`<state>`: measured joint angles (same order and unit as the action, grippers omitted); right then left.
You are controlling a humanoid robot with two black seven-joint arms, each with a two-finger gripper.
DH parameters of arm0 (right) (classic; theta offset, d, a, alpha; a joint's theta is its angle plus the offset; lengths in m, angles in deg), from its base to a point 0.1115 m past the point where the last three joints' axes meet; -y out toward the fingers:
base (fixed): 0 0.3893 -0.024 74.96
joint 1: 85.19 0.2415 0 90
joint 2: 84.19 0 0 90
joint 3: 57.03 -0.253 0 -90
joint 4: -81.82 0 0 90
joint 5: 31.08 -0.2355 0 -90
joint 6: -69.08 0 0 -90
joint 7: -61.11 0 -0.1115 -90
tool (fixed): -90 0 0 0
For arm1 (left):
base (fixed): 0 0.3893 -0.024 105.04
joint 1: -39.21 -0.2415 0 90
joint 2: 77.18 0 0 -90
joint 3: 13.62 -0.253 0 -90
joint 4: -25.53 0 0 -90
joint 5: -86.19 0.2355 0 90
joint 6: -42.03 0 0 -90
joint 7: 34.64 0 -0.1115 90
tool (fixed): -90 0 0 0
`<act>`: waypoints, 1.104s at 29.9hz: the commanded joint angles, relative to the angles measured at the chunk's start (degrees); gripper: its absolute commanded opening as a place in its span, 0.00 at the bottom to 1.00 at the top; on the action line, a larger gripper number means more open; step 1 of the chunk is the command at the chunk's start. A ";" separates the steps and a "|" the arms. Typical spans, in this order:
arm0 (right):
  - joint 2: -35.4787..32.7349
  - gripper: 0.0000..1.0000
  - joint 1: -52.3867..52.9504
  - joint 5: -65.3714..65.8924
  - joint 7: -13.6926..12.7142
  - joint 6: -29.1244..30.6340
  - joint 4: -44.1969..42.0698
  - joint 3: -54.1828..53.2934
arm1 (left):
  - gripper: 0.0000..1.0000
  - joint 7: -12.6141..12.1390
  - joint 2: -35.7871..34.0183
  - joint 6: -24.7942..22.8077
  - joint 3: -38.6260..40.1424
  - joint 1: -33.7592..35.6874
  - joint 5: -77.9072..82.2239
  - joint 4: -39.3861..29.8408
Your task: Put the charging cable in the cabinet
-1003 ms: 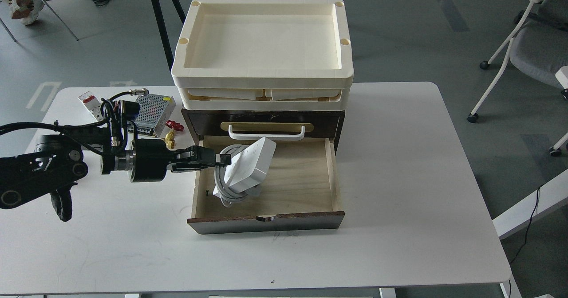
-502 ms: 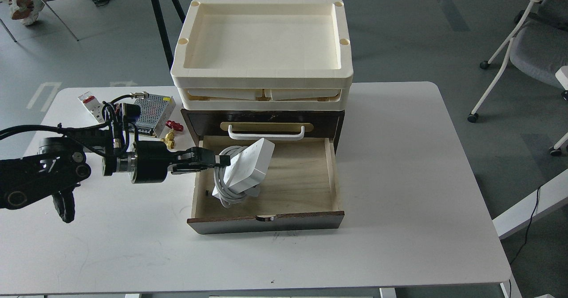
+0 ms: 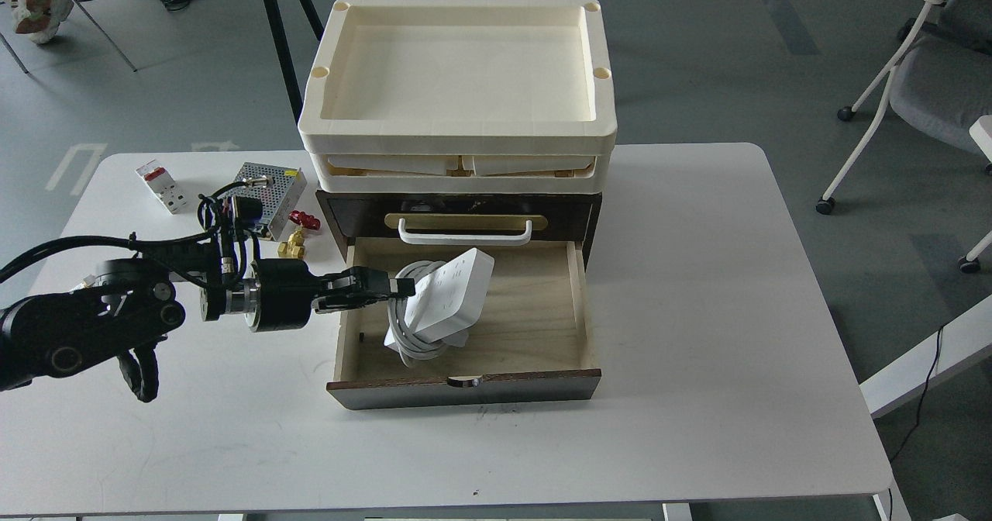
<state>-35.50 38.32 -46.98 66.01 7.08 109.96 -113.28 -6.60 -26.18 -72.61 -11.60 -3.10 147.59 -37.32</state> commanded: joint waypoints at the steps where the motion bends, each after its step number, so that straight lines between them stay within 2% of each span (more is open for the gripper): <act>1: 0.00 1.00 -0.29 0.00 0.37 0.00 0.07 0.00 | 0.39 -0.04 0.07 -0.32 -0.01 -0.14 -0.05 0.19; 7: 0.00 1.00 -0.29 0.00 0.37 0.00 0.07 0.00 | 0.49 -0.04 0.07 -0.59 0.08 -0.23 -0.05 0.19; 16: 0.00 1.00 -0.29 0.00 0.37 0.00 0.07 0.00 | 0.55 -0.04 -0.10 -0.76 0.78 -0.23 -0.66 -0.25; 19: 0.00 1.00 -0.29 0.00 0.37 0.00 0.07 -0.09 | 0.57 -0.04 -2.21 -0.85 1.48 -0.23 -2.68 -0.52; 24: -0.35 1.00 -0.20 0.00 0.28 0.00 0.24 -1.49 | 0.66 -0.04 -9.41 -3.36 5.52 -3.39 -17.60 -0.52; 30: -0.26 1.00 1.38 0.00 0.28 0.00 1.74 -3.87 | 0.70 -0.04 -16.18 -3.36 15.18 -9.63 -31.50 0.36; 33: -0.35 1.00 3.22 0.00 0.28 0.00 5.41 -4.04 | 0.71 -0.04 -17.77 -3.36 20.37 -12.09 -33.62 2.11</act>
<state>-35.81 40.15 -46.98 66.30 7.08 112.23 -117.07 -6.65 -42.45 -75.98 4.00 -12.89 116.40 -36.75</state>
